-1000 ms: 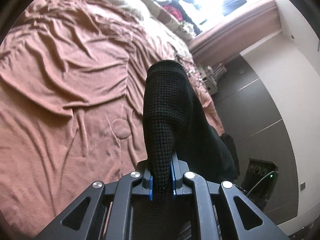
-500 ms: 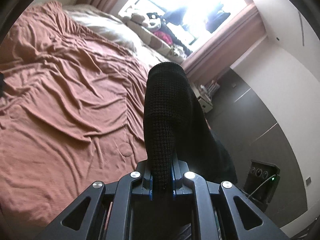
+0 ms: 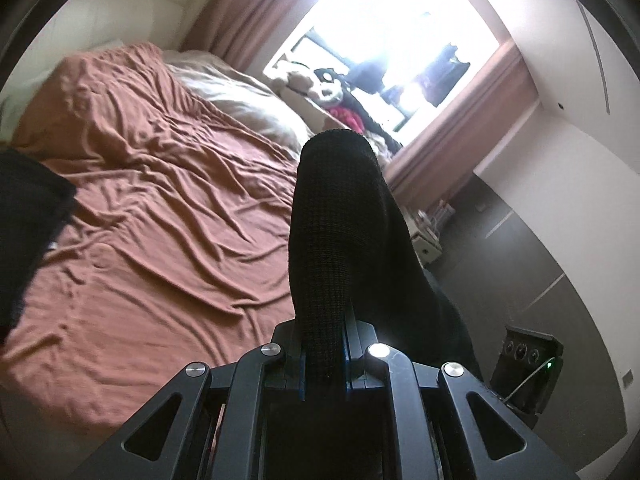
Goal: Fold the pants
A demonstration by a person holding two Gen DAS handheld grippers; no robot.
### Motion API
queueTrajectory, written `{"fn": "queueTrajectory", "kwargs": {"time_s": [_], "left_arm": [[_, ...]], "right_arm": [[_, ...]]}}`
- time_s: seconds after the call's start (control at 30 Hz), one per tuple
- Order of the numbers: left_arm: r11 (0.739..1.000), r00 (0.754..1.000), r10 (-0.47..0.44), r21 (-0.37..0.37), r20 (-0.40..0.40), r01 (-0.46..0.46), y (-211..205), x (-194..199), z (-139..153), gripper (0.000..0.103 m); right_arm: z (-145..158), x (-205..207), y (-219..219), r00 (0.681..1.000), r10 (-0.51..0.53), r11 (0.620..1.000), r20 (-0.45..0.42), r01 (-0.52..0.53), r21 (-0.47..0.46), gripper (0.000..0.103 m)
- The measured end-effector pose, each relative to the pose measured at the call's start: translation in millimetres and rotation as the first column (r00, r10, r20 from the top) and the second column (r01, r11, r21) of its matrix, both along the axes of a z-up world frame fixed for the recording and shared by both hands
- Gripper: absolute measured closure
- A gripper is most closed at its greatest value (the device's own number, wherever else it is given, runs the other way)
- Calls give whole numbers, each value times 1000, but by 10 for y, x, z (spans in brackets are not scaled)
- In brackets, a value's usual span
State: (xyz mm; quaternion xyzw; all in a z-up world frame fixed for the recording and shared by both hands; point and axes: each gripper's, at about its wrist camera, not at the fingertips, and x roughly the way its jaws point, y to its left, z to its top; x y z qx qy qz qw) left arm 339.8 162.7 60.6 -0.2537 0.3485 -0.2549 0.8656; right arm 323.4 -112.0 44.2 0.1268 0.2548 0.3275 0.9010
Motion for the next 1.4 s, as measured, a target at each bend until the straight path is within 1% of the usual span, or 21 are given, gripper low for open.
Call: {"fn": "queueTrajectory", "kwargs": {"time_s": [0.17,0.4,0.47,0.57,0.77,1.13,1.3,1.4], "left_arm": [[998,998,54,18,19,-55,343,-29,51,90],[990,989,142,15,48,-143,910,12,90,90],[985,984,171,8,54,-172,1091,38,75,90],[977,975,212,-21,61,-211,1378,63,45,90],[960,957,281,-13,66,-281,1835,86,39,90],[918,920,389,55,51,-392,2608,186,16,91],[898,904,424,102,53,-427,2878,231,6,91],[885,892,449,114,49,-452,3038,233,-23,91]], "right_arm": [[11,206,300,999,38,999,10,-38,-6,78],[-54,586,776,993,119,993,10,-119,-20,78],[-59,686,918,990,140,990,12,-139,-21,78],[-71,859,1131,985,173,985,14,-172,-23,78],[-106,1126,1594,965,258,966,45,-257,-34,78],[-244,1580,2325,932,363,931,27,-361,-58,78],[-259,1758,2725,908,419,905,10,-417,-89,78],[-254,1850,2946,894,448,890,1,-446,-94,78]]}}
